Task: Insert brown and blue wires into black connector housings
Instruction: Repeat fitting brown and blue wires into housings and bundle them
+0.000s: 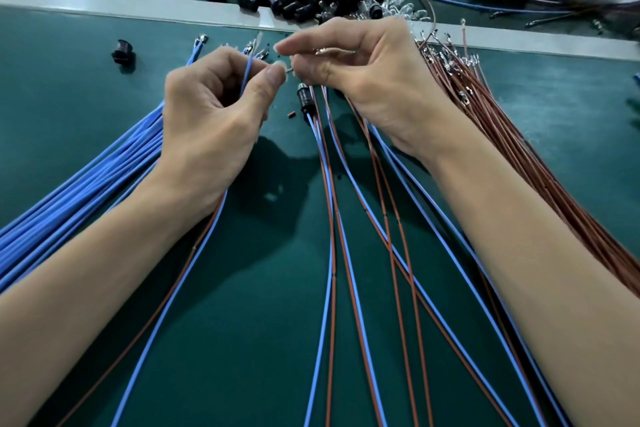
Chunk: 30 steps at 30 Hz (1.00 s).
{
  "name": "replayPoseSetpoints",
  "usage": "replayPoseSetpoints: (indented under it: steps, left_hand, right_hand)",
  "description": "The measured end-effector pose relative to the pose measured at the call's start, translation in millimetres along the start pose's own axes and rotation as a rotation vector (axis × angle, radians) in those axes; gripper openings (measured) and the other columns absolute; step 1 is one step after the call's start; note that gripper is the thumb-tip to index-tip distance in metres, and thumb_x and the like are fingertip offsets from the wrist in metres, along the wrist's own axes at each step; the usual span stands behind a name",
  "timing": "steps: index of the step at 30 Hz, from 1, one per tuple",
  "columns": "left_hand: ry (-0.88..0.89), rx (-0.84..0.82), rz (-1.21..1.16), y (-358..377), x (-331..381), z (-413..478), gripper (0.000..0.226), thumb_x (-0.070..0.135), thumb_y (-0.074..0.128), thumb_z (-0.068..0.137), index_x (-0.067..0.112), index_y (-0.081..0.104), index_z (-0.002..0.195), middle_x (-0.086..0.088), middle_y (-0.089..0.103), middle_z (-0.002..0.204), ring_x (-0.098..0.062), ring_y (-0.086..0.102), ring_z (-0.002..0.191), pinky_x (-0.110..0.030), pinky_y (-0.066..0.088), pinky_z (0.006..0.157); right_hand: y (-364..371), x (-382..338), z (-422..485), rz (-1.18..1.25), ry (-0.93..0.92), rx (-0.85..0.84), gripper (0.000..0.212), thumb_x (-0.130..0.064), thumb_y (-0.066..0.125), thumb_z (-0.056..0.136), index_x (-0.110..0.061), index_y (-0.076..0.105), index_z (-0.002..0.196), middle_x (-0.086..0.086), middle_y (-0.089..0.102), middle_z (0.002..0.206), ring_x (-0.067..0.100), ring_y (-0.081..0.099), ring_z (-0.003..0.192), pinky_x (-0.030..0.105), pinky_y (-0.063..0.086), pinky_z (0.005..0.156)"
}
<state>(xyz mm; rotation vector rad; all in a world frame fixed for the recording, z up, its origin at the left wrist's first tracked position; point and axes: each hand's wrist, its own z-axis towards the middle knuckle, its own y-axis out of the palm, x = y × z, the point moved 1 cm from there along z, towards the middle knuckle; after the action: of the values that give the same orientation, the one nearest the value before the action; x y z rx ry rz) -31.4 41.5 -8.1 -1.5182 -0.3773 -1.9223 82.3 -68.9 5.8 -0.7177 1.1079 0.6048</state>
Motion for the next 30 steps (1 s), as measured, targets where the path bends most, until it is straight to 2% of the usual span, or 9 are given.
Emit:
replayPoseSetpoints:
  steps: [4,10,20,30]
  left_hand:
    - [-0.021,-0.031,-0.028,-0.1,-0.9,-0.1,0.019,0.019,0.064,0.091,0.018,0.058,0.073,0.014,0.051,0.046,-0.002,0.039,0.041,-0.015,0.034,0.045]
    - [-0.045,-0.01,-0.145,0.9,0.2,1.8,0.006,0.019,0.06,0.093,0.018,0.062,0.087,0.01,0.064,0.067,-0.004,0.056,0.054,-0.014,0.043,0.055]
    - [-0.016,0.02,-0.11,-0.3,2.2,1.1,0.007,0.021,0.069,0.087,0.021,0.064,0.082,0.018,0.064,0.062,0.0,0.054,0.056,-0.014,0.043,0.059]
    - [-0.054,-0.019,-0.107,-1.1,2.1,2.4,0.016,0.018,0.062,0.092,0.016,0.064,0.076,0.013,0.062,0.056,-0.003,0.053,0.052,-0.017,0.043,0.058]
  right_hand:
    - [0.5,1.0,-0.4,-0.015,-0.021,0.043,0.019,0.0,0.069,0.082,-0.007,0.067,0.099,0.008,0.068,0.089,0.016,0.066,0.081,0.027,0.055,0.081]
    - [-5.1,-0.2,-0.5,0.0,-0.044,0.004,0.022,0.005,0.07,0.078,-0.005,0.065,0.098,0.002,0.069,0.086,0.008,0.068,0.082,0.019,0.051,0.077]
    - [-2.9,-1.0,0.4,0.021,-0.064,-0.007,0.022,0.003,0.073,0.076,-0.009,0.066,0.093,0.001,0.068,0.084,0.007,0.067,0.079,0.02,0.051,0.078]
    - [3.7,-4.2,-0.1,-0.007,-0.141,0.048,0.031,0.007,0.075,0.071,-0.004,0.066,0.098,0.005,0.068,0.082,0.007,0.068,0.075,0.019,0.053,0.074]
